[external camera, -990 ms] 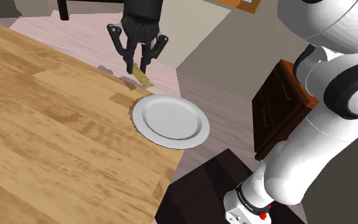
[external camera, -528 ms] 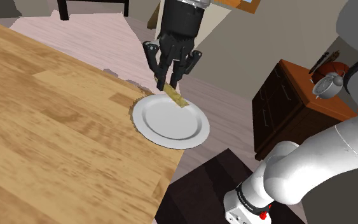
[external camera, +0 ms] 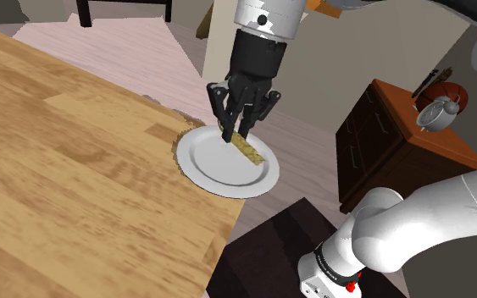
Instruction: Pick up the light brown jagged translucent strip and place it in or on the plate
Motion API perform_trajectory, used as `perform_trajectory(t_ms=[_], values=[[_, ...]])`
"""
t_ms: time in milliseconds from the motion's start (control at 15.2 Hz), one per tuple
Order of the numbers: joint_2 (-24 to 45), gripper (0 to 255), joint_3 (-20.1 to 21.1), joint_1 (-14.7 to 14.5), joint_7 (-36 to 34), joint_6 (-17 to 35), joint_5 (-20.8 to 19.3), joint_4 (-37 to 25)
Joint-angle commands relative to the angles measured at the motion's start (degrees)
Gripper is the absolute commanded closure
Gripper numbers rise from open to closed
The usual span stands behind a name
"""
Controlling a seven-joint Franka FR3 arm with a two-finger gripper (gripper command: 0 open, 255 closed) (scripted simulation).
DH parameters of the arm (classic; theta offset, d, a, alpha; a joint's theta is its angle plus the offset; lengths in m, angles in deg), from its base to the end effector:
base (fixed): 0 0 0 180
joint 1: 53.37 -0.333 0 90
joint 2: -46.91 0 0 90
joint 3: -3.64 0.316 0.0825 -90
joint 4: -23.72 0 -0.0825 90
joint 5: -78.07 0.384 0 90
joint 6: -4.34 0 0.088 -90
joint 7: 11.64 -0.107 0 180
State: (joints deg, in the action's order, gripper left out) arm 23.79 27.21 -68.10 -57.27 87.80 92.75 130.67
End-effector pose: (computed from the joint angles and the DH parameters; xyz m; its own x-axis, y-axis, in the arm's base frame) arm 0.2905 0.3164 0.6541 0.9864 -0.1332 -0.0959 -0.1377 -0.9896 -0.0416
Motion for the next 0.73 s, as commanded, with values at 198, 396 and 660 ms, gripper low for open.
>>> perform_trajectory(t_ms=[198, 396, 660], values=[[-1.2, 255, 0.24, -0.25, 0.67, 3.77, 0.47, 4.94], [-1.76, 255, 0.42, -0.39, 1.06, 5.97, 0.74, 7.7], [-1.76, 255, 0.42, -0.39, 1.06, 5.97, 0.74, 7.7]])
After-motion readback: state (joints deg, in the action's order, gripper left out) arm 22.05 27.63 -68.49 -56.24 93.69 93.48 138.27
